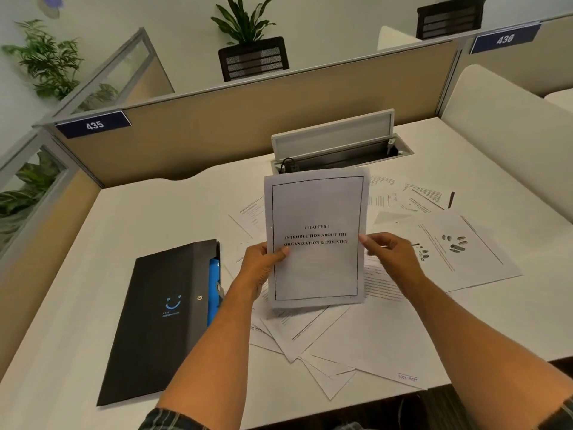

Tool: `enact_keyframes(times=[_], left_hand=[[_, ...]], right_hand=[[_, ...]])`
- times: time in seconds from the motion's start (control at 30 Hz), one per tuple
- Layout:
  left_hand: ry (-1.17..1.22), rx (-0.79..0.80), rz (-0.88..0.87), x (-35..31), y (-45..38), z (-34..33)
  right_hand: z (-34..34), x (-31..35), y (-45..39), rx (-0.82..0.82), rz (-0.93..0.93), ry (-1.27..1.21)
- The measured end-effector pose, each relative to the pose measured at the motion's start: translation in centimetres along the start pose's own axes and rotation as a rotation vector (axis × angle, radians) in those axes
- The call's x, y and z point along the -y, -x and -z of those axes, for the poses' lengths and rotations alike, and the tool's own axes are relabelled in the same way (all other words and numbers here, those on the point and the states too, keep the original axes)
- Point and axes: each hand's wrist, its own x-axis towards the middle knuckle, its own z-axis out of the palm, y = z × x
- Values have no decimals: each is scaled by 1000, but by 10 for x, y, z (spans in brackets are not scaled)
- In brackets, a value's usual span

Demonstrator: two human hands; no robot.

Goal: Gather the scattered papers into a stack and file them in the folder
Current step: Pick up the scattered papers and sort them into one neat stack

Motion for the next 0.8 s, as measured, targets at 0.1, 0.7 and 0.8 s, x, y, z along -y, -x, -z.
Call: enact_keyframes(times=[0.1, 0.7, 0.8], left_hand=[[-18, -88, 28, 7, -2, 1], [-173, -167, 254, 55, 0, 3], [-172, -170, 283, 56, -3, 3]], right_hand=[[16, -13, -2, -212, -220, 583], [7, -26, 3, -242, -644, 885], [6, -27, 0, -249, -643, 816]])
